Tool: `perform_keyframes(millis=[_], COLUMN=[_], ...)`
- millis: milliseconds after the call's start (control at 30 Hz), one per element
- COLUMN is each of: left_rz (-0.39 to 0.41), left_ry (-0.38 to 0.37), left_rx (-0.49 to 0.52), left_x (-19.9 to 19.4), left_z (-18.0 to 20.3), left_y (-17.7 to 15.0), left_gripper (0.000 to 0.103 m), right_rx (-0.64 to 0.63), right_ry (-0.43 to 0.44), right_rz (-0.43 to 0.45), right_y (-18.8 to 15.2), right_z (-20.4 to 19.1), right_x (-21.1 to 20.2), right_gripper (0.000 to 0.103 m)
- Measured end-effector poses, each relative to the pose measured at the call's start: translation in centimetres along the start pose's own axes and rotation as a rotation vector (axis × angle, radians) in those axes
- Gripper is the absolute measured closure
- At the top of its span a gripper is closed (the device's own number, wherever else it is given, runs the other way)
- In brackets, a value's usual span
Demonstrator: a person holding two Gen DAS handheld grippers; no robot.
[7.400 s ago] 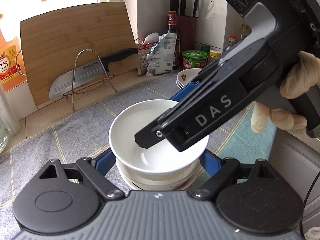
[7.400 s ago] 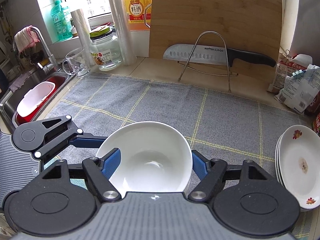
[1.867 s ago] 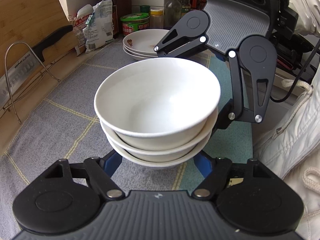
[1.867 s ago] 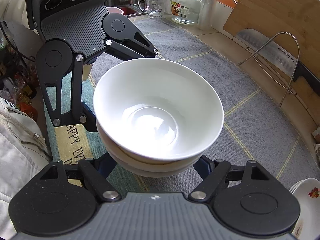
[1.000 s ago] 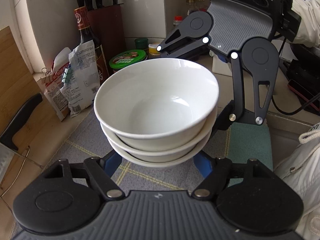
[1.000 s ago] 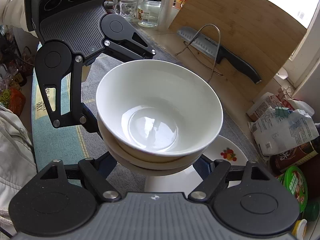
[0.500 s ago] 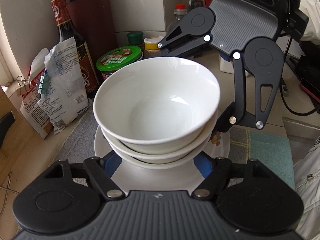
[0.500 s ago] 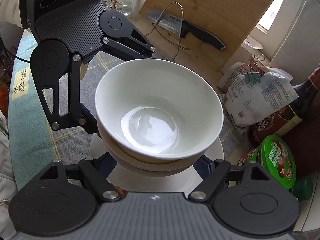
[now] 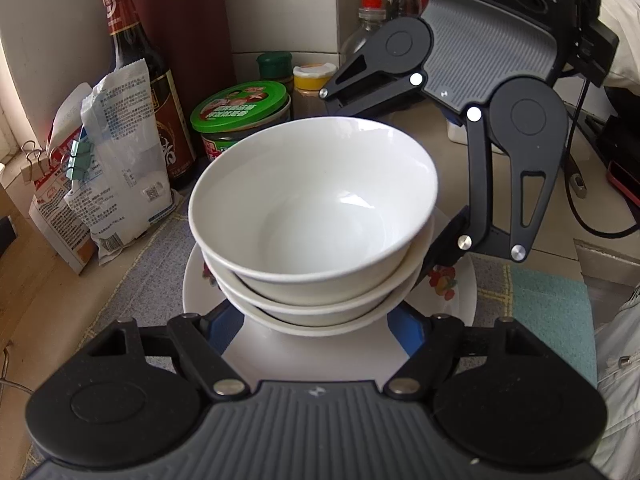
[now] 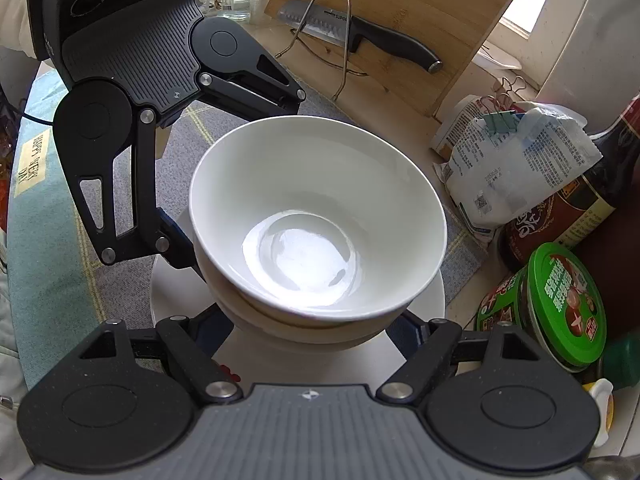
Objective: Organize plates and bowls
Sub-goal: 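Lower the bowl stack onto the plates and open the right gripper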
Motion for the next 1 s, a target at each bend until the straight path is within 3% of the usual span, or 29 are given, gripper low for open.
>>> perform_keyframes(millis=[267, 300, 367, 533, 633, 667, 733, 867, 1000], left_rz=[0.013, 0.019, 0.039, 0.088, 0.148, 0.173, 0.221, 0.253, 0.262], left_ry=[0.005, 0.02, 0.047, 0.14, 0.262, 0.31, 0.365, 0.354, 0.413], left_rx=[-0.027, -0.022, -0.024, -0.109, -0.147, -0.159, -0.169, -0.255, -0.336], left_x=[-0.2, -0.3, -0.7, -2.8, -5.6, -6.8, -8.6, -10.1, -12.2], left_z=[0.0, 0.1, 0.2, -0.1, -0.2, -0.2, 0.2, 0.8, 1.0], left_y=[-0.2, -0.1, 0.0, -0.6, -0.8, -0.8, -0.9, -1.9, -2.8], left_gripper=[0.024, 0.02, 0.012, 0.007, 0.006, 0.0, 0.001, 0.001, 0.001], right_rx=[0.021, 0.019, 0.017, 0.051, 0.096, 0.119, 0.185, 0.382, 0.657], right_ry=[-0.004, -0.008, -0.02, -0.052, -0.086, -0.102, -0.162, -0.29, -0.421], right_rz=[0.013, 0.02, 0.034, 0.037, 0.048, 0.053, 0.07, 0.125, 0.165], right_y=[-0.1, -0.1, 0.0, -0.4, -0.6, -0.6, -0.6, -0.4, -1.2], right_z=[0.3, 0.3, 0.2, 0.4, 0.1, -0.1, -0.5, -1.7, -3.0], right_x=[-0.1, -0.1, -0.3, -0.6, -1.5, -2.0, -3.1, -5.4, -7.0], right_gripper=[0.013, 0.005, 0.0, 0.0, 0.0, 0.0, 0.0, 0.0, 0.0])
Point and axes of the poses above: each gripper's, at about its wrist camera, not at the fingertips, and x roughly the way its jaws point, z to its right, y to its top, the point moved 10 cm from there along x, roughly the way its jaws point, and after that the axes turned 7 degrees about x, right-handed, at the moved point
